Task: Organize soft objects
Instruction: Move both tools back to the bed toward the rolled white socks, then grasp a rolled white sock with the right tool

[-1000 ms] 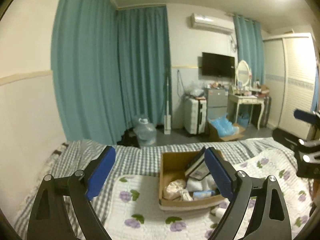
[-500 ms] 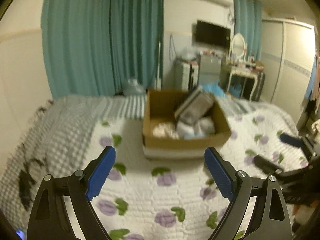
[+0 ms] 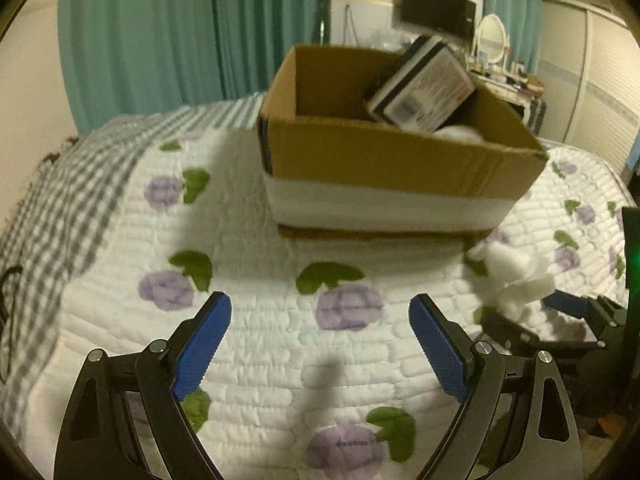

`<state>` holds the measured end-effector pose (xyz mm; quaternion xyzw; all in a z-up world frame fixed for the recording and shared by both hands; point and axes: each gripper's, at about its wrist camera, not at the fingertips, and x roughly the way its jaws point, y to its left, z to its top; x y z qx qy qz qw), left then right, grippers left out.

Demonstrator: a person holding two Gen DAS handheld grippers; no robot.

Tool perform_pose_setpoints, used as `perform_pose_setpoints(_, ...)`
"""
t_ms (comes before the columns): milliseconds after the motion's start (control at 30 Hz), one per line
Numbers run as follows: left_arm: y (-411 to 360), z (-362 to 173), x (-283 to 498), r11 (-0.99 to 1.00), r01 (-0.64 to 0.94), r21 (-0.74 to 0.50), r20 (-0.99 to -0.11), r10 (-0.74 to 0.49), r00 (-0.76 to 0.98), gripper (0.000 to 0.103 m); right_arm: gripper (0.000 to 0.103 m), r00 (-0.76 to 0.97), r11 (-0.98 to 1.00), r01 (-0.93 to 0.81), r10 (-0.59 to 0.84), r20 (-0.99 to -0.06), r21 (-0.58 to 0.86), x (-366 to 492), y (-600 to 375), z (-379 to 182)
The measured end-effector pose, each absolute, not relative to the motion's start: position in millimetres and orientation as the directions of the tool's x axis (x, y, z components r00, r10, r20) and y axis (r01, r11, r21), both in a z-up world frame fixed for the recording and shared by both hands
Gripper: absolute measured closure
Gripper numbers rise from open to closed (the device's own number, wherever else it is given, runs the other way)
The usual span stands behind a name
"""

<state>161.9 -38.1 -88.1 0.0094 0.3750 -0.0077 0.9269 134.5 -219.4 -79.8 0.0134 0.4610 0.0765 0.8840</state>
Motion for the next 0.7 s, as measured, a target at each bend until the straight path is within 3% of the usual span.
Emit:
perform_pose_setpoints(33,-36,-92,164,1.0,0.02,0.007,-0.701,-0.01,0.713,0.011,0.035,0.566,0.989,-0.129,0.137,-0.813,0.076,136,-217,-81)
perform_pose_setpoints(67,-34,-96,166,1.0,0.017,0.005,-0.707,-0.009,0.707,0.011,0.04,0.565,0.988,-0.138,0.142,-0.813,0.076,137,-215,-81)
perform_pose_setpoints(133,-34,-100,167,1.0,0.017,0.012,-0.711,-0.003,0.703,0.011,0.064,0.565,0.985,-0.153,0.153,-0.811,0.079,135,-214,-81)
perform_pose_setpoints(200,-36,-100,165,1.0,0.02,0.015,-0.71,-0.004,0.704,0.011,0.074,0.563,0.981,-0.174,0.17,-0.809,0.086,131,-213,-80)
perform_pose_setpoints(433,-51,-90,147,0.998,0.054,0.024,-0.702,-0.021,0.711,0.011,0.076,0.589,0.975,-0.189,0.208,-0.781,0.117,100,-235,-55)
perform_pose_setpoints(700,-99,-71,141,0.994,0.108,0.005,-0.72,-0.072,0.69,0.011,0.076,0.65,0.975,-0.215,0.189,-0.736,0.061,104,-281,-5)
